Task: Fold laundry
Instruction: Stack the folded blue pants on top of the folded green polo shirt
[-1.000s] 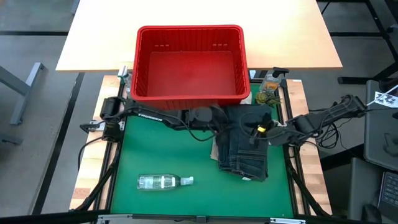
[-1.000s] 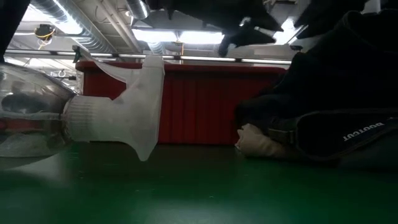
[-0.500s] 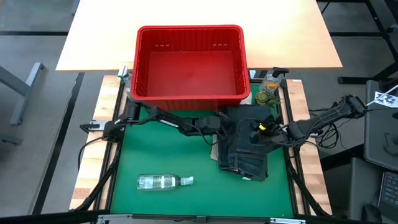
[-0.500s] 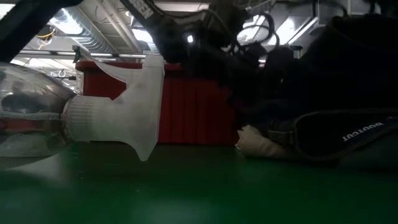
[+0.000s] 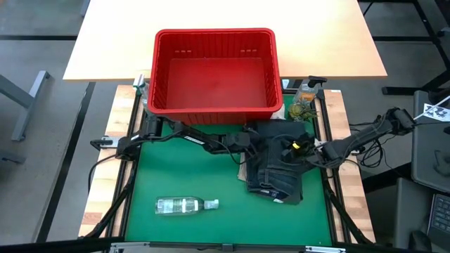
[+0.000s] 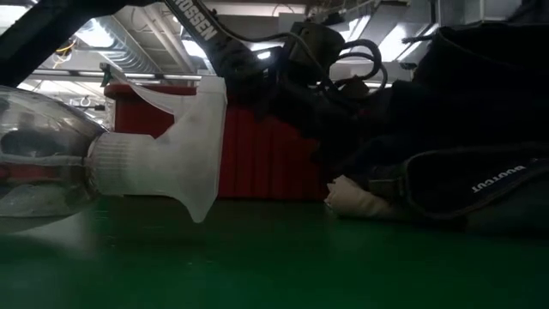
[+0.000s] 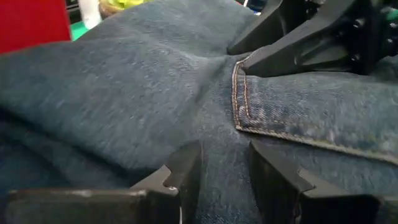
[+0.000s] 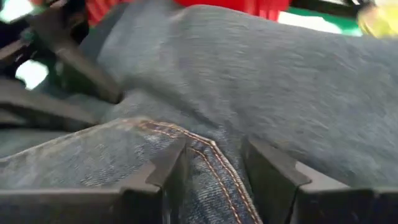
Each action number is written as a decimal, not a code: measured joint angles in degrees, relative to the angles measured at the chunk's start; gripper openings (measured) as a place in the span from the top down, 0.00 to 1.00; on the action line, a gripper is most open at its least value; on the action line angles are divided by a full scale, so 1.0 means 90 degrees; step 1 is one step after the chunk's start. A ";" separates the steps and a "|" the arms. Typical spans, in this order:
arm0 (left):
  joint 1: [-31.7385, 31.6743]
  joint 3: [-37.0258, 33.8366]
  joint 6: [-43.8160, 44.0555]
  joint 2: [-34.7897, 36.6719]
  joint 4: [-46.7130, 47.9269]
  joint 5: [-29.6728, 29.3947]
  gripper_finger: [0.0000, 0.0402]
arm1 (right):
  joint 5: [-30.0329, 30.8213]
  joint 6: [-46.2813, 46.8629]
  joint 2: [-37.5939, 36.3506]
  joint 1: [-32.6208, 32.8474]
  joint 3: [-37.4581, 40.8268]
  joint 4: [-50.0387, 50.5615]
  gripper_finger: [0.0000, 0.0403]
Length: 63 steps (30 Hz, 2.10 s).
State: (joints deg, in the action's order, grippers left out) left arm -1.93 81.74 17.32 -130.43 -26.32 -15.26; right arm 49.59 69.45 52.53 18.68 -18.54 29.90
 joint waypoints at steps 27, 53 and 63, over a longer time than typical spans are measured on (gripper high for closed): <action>0.0009 0.1836 0.0008 0.0010 0.3227 0.1142 0.69 | -0.1468 -0.2052 0.0085 0.0010 -0.2220 0.1775 0.61; 0.0019 0.3970 -0.0682 -0.0005 0.7604 0.0324 0.69 | -0.1488 -0.1951 0.0331 0.0012 -0.2212 0.0953 0.61; -0.0104 0.4177 -0.0840 -0.0006 0.7681 -0.0075 0.69 | -0.0533 -0.1877 0.0329 0.0004 -0.2392 0.2249 0.61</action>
State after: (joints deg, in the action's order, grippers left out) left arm -2.87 119.33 9.76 -130.49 42.80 -15.94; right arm 44.79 52.56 55.48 18.71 -40.07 50.14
